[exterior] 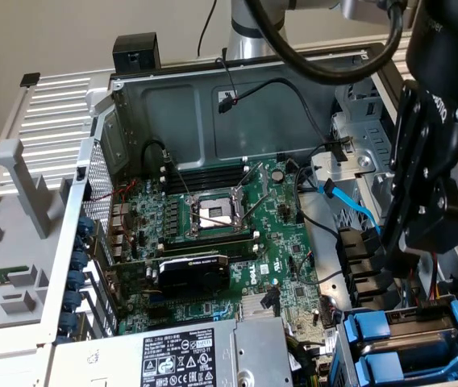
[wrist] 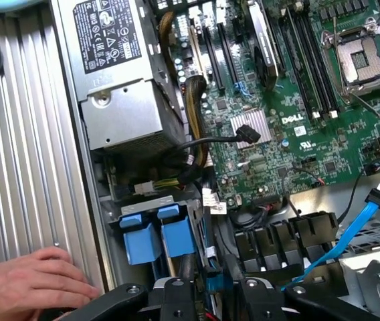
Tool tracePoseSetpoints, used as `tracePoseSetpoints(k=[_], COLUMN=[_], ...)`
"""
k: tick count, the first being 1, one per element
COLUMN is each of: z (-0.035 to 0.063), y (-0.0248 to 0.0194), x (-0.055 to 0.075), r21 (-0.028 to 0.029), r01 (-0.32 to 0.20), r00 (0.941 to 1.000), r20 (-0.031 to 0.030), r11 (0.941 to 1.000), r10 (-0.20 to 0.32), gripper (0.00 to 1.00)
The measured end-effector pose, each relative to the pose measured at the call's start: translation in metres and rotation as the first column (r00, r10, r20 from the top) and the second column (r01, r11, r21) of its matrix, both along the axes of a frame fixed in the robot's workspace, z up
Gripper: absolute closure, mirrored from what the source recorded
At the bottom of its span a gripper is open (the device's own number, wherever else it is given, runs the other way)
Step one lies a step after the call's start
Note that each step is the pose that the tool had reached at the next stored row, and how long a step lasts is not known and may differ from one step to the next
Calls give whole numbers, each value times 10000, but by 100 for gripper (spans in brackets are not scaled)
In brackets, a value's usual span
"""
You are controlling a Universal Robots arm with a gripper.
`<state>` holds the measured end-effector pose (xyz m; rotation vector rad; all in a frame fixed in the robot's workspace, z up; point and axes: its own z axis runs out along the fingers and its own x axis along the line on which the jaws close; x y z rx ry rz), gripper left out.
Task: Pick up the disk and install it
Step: 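Insert the first disk wire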
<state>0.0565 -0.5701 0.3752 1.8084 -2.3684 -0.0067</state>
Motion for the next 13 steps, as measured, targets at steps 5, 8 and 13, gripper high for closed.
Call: tracePoseSetpoints(k=[5, 8, 13], z=[-28, -35, -39], y=[1, 5, 8], x=[-20, -63, -65], r21=[1, -1, -77], r01=[3, 4, 5], r00=[10000, 9998, 9992], r20=[39, 185, 406], r11=[10000, 10000, 10000], r10=[-3, -4, -2], gripper=[69, 69, 69])
